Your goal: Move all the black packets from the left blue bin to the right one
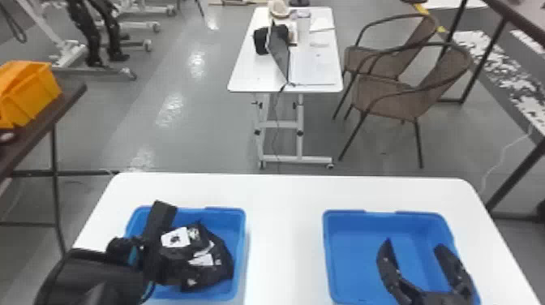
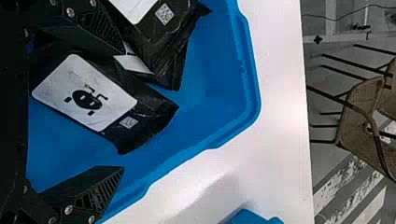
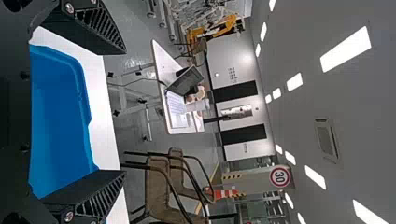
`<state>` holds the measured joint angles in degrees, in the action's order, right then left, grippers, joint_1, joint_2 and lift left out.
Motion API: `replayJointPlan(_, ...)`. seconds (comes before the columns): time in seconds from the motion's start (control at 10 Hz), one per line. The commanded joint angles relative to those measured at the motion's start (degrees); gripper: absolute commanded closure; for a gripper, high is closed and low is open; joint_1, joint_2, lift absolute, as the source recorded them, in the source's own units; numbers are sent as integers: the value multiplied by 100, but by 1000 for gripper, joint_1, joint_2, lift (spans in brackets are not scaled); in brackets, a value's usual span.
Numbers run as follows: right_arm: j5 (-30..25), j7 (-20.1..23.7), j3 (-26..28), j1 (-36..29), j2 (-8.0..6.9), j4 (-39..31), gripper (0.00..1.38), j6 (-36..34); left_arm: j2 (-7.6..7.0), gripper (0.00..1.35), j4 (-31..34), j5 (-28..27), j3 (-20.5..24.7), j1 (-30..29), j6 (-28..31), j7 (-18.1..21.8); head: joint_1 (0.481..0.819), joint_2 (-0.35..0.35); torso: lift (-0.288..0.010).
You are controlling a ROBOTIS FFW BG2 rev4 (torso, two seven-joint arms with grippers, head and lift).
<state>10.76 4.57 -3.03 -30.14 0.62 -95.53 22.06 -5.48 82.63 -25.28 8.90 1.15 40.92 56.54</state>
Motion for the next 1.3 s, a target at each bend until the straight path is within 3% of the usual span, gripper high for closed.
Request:
replayJointPlan(0.0,13,0,-13,8,0,8,98,0,-68,205,42,-241,-20,96,171,243,695,56,0)
replayJointPlan(0.1,13,0,-13,8,0,8,98,0,-76,349,139,-575,-20,105,268,366,695,59,0)
replayJointPlan(0.2,13,0,-13,17,0,17,98,0,-94,575,174,-777,-11,113,320,489,695,71,0)
replayJointPlan(0.5,22,0,-22,17,0,26,98,0,-164,386,218,-1629,-64,184,558,1017,695,98,0)
replayJointPlan(0.7,57,0,-40,43,0,61,98,0,-217,384,218,-2174,-187,254,584,1254,695,123,0)
replayJointPlan(1.2,84,44,-57,105,0,105,98,0,-243,400,16,-2754,-336,377,470,1201,695,167,0)
